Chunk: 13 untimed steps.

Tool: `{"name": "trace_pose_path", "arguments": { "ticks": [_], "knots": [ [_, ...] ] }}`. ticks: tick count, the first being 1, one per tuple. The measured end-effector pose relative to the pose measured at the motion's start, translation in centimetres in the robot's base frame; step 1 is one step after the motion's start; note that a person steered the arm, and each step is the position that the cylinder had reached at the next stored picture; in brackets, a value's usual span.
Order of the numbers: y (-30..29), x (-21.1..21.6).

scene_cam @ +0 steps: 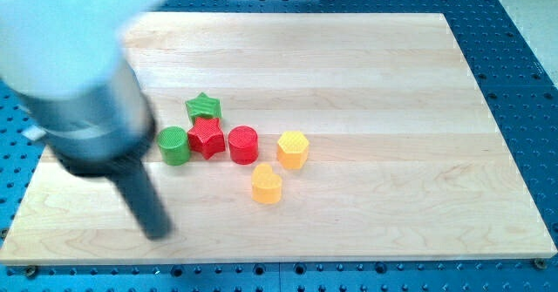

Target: Separate the yellow blocks from each other

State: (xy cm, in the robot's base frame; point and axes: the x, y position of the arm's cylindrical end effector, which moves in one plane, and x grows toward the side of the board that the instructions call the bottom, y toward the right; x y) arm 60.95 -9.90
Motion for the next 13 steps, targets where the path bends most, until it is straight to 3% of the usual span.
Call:
{"name": "trace_pose_path", "arguments": {
  "ticks": [1,5,6,7,8,10,11,12,13],
  "knots": [
    [6.0,-2.1],
    [16.2,-16.6],
    [20.5,-18.2],
    [21.8,-22.2],
    [16.2,-23.2],
    [23.4,-26.5],
    [17.7,-28.5],
    [4.2,-28.3],
    [-5.2,-28.3]
  ]
}}
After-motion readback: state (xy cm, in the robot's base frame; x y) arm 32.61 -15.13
